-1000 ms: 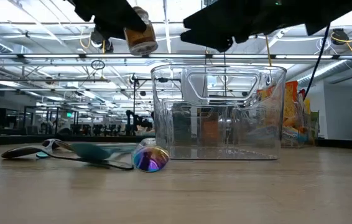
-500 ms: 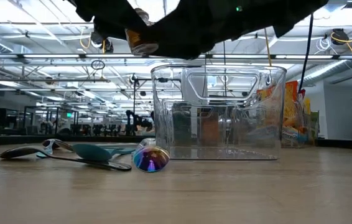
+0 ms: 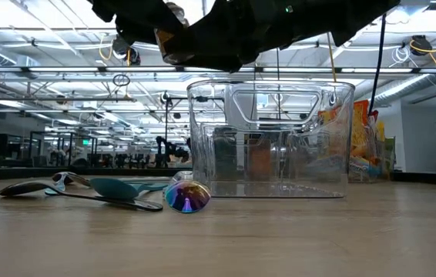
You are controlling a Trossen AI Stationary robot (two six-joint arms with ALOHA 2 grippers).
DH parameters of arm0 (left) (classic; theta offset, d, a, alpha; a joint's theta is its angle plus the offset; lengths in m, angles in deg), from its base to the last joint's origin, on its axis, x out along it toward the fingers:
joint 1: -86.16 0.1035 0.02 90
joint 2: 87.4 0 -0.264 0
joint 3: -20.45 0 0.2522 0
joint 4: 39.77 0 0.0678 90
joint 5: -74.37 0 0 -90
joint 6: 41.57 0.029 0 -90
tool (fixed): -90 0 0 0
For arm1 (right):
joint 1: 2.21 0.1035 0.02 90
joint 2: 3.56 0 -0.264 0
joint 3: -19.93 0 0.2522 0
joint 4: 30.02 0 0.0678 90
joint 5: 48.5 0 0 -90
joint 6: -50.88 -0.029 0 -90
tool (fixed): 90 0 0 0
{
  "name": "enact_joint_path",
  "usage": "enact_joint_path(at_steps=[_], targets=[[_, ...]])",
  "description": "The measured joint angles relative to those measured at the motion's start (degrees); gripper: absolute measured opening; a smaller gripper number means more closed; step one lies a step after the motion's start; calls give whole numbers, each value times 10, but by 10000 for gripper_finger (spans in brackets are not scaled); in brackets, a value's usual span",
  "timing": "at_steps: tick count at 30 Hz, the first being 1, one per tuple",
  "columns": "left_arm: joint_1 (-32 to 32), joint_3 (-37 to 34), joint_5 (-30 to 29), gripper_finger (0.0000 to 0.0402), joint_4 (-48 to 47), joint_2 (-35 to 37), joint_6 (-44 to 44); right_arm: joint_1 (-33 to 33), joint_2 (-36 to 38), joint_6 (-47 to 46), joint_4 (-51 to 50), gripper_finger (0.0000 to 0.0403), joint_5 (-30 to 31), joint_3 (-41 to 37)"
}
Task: Pick & Place Food Item
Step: Put the brown spice bottle into the top left transparent bin
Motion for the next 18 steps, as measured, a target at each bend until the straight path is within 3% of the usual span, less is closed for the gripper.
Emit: enact_joint_path(at_steps=[6, 11, 15, 18], targets=[[1, 0, 11, 209, 16, 3, 14, -2, 0, -1, -1, 179, 0, 0], [0, 1, 18, 240, 45, 57, 44, -10, 29, 5, -34, 179, 0, -7], [-12, -37, 15, 261, 57, 104, 67, -15, 64, 1, -61, 179, 19, -30], [-13, -88, 1, 266, 129, 133, 81, -15, 99, 1, -50, 179, 46, -54]])
